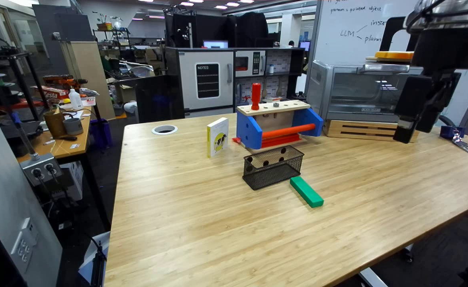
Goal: Place the green block in the black box
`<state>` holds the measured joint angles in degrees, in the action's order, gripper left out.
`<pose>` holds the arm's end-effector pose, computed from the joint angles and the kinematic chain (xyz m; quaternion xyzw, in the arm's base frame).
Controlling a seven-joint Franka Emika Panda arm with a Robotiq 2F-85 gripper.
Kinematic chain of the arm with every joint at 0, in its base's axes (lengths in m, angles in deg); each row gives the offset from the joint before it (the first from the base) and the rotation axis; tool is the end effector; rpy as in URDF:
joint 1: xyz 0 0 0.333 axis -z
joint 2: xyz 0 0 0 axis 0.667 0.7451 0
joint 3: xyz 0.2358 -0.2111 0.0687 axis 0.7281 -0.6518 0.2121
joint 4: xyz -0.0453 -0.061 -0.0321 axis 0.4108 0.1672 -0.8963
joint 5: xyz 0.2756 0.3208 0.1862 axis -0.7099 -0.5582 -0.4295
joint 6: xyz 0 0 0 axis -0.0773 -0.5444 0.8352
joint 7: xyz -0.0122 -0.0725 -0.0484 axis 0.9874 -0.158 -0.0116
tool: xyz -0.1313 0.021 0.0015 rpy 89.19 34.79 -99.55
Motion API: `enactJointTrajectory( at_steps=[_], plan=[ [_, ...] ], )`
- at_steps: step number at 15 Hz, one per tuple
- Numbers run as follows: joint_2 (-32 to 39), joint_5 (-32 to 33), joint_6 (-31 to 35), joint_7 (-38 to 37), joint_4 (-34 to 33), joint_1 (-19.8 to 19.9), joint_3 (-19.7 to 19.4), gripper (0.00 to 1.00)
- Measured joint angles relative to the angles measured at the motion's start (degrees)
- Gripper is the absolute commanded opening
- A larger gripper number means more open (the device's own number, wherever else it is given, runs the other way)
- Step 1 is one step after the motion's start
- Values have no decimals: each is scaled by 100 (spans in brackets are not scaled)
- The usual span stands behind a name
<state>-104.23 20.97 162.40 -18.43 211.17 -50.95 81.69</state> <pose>0.4308 0.2110 0.4513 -0.9996 -0.0258 0.0006 0.0110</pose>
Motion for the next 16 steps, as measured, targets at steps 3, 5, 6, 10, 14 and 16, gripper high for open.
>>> enactJointTrajectory(
  at_steps=[3,5,6,10,14,16],
  plan=[
    [0,3,-25,-34,3,-2,1,100],
    [-4,-85,-36,-130,1,-33,17,100],
    [-5,-175,-36,-211,-10,-67,31,100],
    [71,-470,-31,-662,-203,-195,158,100],
    [441,-298,-4,-1158,-399,-172,267,100],
    [675,-13,-4,-1400,-465,-146,268,100]
  ],
)
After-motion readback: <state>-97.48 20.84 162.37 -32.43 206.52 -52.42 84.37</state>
